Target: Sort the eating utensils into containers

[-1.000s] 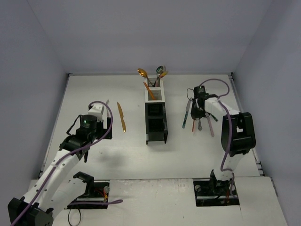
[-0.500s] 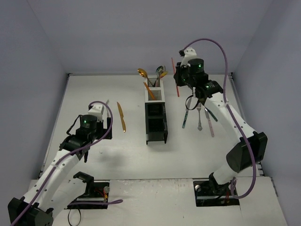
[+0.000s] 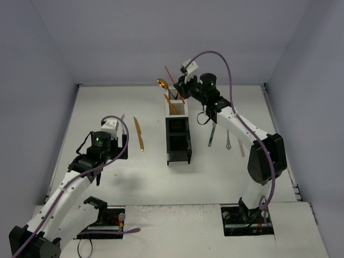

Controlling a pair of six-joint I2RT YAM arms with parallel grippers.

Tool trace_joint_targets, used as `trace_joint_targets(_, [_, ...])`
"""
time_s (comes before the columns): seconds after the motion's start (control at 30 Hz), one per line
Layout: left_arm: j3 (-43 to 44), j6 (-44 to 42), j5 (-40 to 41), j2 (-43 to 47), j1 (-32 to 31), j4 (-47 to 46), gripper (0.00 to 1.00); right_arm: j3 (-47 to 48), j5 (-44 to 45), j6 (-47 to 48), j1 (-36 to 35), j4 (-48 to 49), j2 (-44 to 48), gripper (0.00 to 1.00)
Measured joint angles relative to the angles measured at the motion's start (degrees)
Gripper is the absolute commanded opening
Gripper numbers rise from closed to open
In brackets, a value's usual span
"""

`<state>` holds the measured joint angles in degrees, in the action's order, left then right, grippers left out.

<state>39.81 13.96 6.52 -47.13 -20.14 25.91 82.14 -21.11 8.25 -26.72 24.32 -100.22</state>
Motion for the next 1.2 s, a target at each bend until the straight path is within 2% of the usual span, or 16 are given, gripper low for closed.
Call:
trace_joint_targets(0.43, [0.0,-0.01,1.1,-0.15,0.0,0.0,0.9,-8.87,-6.91,2.19,-0.02,14.83,-5.77,0.05])
trace_joint_targets(0.63, [0.0,-0.01,1.12,-0.85,0.0,0.0,0.9,-12.66,-7.91,2.34,0.0,18.28,-7.4,0.06])
trace_joint_targets(0.83, [0.0,-0.01,1.14,-0.85,0.0,-0.07,0.9,-15.53,-8.42,2.58,0.0,19.86,-7.7,0.11])
trace_joint_targets(1.03, [0.0,0.21,1.29,-0.86,0.0,-0.02,0.9,-20.58,-8.16,2.69,0.14,20.31,-6.01,0.32])
trace_joint_targets(1.2, [0.03,1.49,1.32,-1.14,0.0,0.31,0.9,-21.8,-7.06,3.42,0.51,16.96,0.25,0.43])
